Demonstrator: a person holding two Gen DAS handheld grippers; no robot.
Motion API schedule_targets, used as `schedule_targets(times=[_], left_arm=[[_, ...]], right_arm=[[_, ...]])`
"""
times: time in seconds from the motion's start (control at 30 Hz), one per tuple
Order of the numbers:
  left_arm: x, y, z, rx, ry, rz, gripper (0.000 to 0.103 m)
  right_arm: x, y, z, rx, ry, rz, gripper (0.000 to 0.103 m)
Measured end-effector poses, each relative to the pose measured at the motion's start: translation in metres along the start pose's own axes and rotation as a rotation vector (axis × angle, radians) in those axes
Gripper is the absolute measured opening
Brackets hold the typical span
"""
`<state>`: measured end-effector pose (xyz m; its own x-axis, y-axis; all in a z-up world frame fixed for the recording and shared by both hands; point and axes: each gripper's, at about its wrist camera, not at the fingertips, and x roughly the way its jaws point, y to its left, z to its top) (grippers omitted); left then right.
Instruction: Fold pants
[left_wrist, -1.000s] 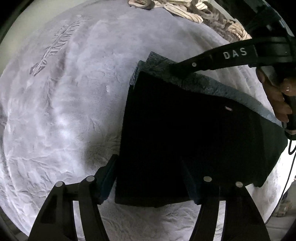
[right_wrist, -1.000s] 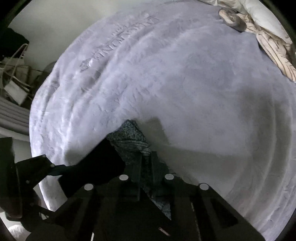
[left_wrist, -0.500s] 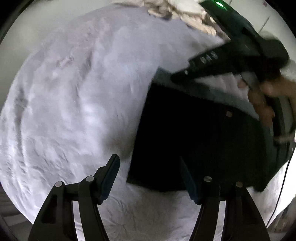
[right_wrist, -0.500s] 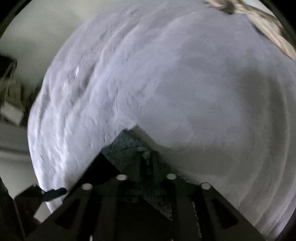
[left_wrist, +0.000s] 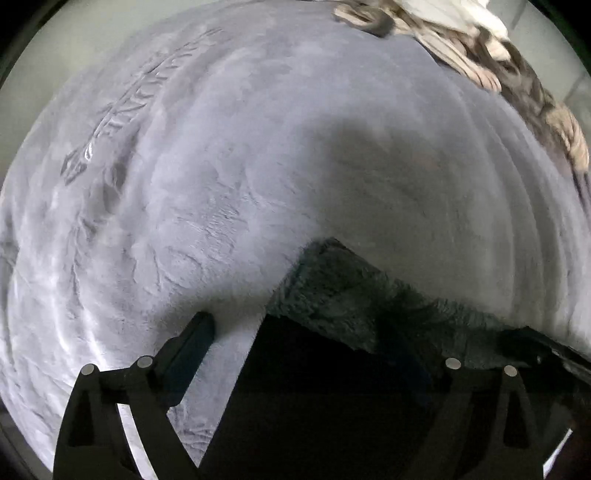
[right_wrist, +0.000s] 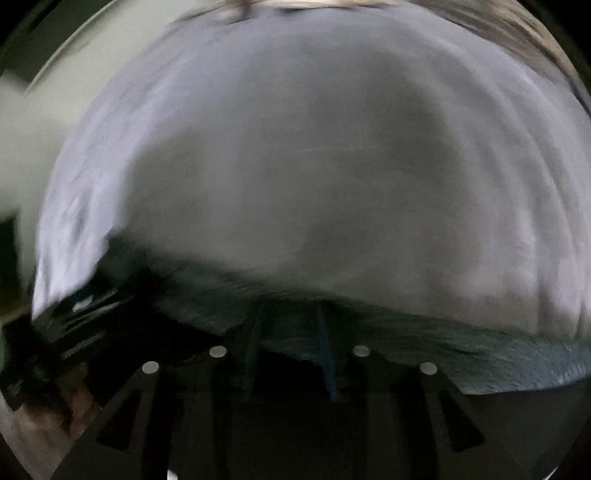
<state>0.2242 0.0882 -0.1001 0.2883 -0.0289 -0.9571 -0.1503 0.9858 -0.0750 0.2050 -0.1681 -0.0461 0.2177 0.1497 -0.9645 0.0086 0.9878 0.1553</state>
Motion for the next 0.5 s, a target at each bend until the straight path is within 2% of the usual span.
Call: schedule_targets(times=[0.1,0.13,0.2,0.37,0.5], left_arm=[[-0.020,-0.002,-0.005,0.058,-0.026,0.050,0.095],[-0.029,-0.002,-0.009,0.078,-0.038,0.061,0.095],[-0.050,-0.006,-0.016,0.129,-0.072,0.078,0.095],[-0.092,-0.026,-0.051,0.203,-0.101,0.008,0.095],[-0.080,-0.085,-0.058,0.307,-0.067,-0.028,0.095]], right_arm=[[-0.009,-0.030,0.004,0.077,-0.036,-0.107,0.035],[-0.019,-0.043,0.002,0.099,-0.037,-0.113,0.035],[-0.037,-0.057,-0.008,0.122,-0.047,-0.072,0.035],[-0.087,-0.089,-0.062,0.155,-0.075,-0.082,0.049],[-0.106,-0.126,-0.114,0.306,-0.056,-0.056,0.049]])
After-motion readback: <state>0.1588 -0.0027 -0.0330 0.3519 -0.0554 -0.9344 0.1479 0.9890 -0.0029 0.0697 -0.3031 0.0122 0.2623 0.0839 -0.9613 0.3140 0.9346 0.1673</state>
